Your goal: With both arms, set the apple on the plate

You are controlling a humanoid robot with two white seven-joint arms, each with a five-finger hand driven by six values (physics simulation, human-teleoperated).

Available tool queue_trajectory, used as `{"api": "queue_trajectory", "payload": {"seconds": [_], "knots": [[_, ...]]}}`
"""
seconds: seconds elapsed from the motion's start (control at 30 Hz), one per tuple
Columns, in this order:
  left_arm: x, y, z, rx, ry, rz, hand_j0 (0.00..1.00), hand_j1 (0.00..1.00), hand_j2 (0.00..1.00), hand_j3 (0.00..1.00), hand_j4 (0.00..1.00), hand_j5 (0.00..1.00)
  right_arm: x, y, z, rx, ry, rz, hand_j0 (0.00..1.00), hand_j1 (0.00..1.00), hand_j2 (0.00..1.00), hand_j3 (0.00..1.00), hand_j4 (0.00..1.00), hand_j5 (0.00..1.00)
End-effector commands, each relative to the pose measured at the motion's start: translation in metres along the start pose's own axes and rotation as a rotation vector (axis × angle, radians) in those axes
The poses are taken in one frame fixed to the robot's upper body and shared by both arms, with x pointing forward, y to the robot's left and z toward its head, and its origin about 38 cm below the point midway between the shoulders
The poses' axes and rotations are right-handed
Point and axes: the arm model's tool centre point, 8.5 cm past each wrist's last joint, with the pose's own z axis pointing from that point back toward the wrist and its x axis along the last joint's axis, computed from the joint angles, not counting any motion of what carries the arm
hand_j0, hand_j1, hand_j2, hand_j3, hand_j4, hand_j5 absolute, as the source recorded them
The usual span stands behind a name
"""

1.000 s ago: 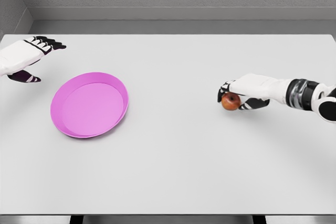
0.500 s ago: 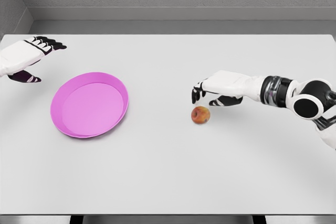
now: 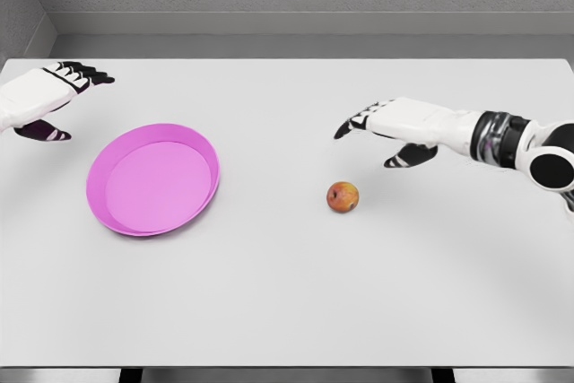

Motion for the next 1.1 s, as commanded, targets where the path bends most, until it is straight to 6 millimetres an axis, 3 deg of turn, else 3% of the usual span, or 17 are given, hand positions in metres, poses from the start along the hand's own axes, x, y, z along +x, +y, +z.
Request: {"api": "queue_trajectory", "payload": {"seconds": [0.0,0.13,0.2,0.37,0.47,0.63,0.7,0.83,1.07], "knots": [[0.000,0.001,0.001,0.004,0.000,0.005,1.00,1.00,1.00,1.00,1.00,1.00,-0.023,-0.023,0.035,-0.051,0.073,0.039,1.00,1.00,1.00,1.00,1.00,1.00],[0.003,-0.001,-0.004,-0.004,-0.007,-0.011,1.00,1.00,1.00,1.00,1.00,1.00,-0.048,-0.022,0.078,-0.096,0.136,0.033,1.00,1.00,1.00,1.00,1.00,1.00],[0.016,-0.002,-0.019,-0.018,-0.039,-0.051,1.00,1.00,1.00,1.00,1.00,1.00,-0.051,-0.022,0.083,-0.089,0.145,0.042,1.00,1.00,1.00,1.00,1.00,1.00],[0.110,0.025,-0.055,-0.054,-0.299,-0.187,1.00,1.00,1.00,1.00,1.00,1.00,-0.052,-0.023,0.088,-0.084,0.142,0.042,1.00,1.00,1.00,1.00,1.00,1.00],[0.148,0.041,-0.060,-0.023,-0.407,-0.248,1.00,1.00,1.00,1.00,1.00,1.00,-0.054,-0.022,0.092,-0.084,0.149,0.037,1.00,1.00,1.00,1.00,1.00,1.00],[0.219,0.033,-0.093,-0.048,-0.622,-0.257,1.00,1.00,1.00,1.00,1.00,1.00,-0.057,-0.019,0.096,-0.073,0.168,0.031,1.00,1.00,1.00,1.00,1.00,1.00],[0.246,0.040,-0.107,-0.061,-0.701,-0.302,1.00,1.00,1.00,1.00,1.00,1.00,-0.057,-0.019,0.096,-0.073,0.168,0.032,1.00,1.00,1.00,1.00,1.00,1.00],[0.268,0.048,-0.122,-0.096,-0.745,-0.376,1.00,1.00,1.00,1.00,1.00,1.00,-0.056,-0.020,0.096,-0.075,0.166,0.033,1.00,1.00,1.00,1.00,1.00,1.00],[0.306,0.042,-0.150,-0.138,-0.803,-0.381,1.00,1.00,1.00,1.00,1.00,1.00,-0.055,-0.019,0.096,-0.073,0.164,0.035,1.00,1.00,1.00,1.00,1.00,1.00]]}}
